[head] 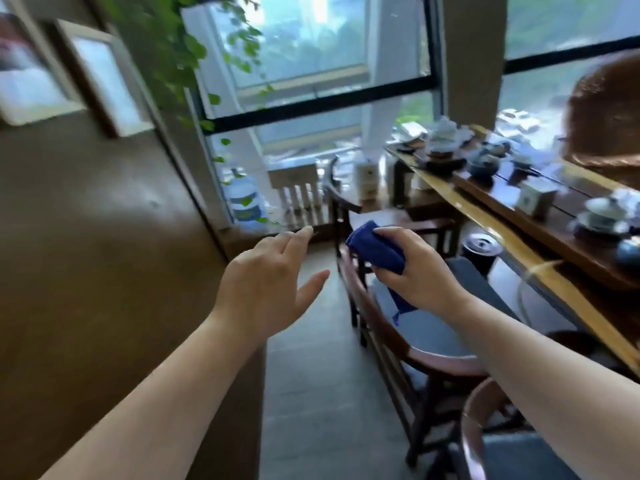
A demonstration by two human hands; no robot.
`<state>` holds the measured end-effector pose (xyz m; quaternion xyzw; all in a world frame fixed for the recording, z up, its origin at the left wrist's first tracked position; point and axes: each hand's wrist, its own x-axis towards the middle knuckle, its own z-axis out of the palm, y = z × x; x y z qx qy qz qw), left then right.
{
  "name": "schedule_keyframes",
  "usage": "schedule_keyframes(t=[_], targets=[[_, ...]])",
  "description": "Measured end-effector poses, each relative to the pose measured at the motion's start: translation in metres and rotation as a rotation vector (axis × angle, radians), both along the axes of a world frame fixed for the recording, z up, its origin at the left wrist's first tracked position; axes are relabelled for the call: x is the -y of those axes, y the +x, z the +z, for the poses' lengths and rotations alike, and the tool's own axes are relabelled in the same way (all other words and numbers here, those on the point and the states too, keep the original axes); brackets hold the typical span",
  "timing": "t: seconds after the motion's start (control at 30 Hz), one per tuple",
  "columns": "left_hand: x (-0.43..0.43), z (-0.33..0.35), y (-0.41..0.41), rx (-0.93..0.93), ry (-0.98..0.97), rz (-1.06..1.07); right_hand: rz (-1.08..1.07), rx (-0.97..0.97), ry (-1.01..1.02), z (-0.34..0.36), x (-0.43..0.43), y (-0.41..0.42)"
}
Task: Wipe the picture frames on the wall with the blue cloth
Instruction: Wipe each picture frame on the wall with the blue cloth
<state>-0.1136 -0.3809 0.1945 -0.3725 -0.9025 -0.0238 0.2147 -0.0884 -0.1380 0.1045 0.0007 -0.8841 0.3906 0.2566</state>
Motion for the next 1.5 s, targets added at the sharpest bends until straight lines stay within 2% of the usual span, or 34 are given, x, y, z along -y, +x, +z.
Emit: schedule_keyframes(t=[0.23,0.33,0.63,0.87,1.07,1.23,1.37,1.5], targets=[[0.122,0.064,0.024,-0.13,0.206,0.214,0.334,-0.044,-0.51,0.079,0.145,-0.062],[0.141,0.086,0.032,-0.171,0.208,0.269,0.446,-0.051,-0.603,0.094,0.18,-0.08],[0.197,0.17,0.04,-0.465,0.126,0.577,0.826,-0.096,-0.569,0.183,0.287,-0.144],[0.235,0.226,0.04,-0.641,-0.083,0.807,1.024,-0.168,-0.561,0.25,0.331,-0.179],[0.258,0.252,0.033,-0.615,-0.289,1.065,1.071,-0.26,-0.544,0.286,0.361,-0.198],[0.268,0.259,0.011,-0.603,-0.475,1.132,1.018,-0.345,-0.542,0.302,0.384,-0.213],[0.278,0.256,-0.011,-0.61,-0.489,1.15,1.029,-0.344,-0.55,0.304,0.401,-0.22],[0.292,0.247,-0.029,-0.581,-0.471,1.273,1.005,-0.343,-0.495,0.296,0.424,-0.223]])
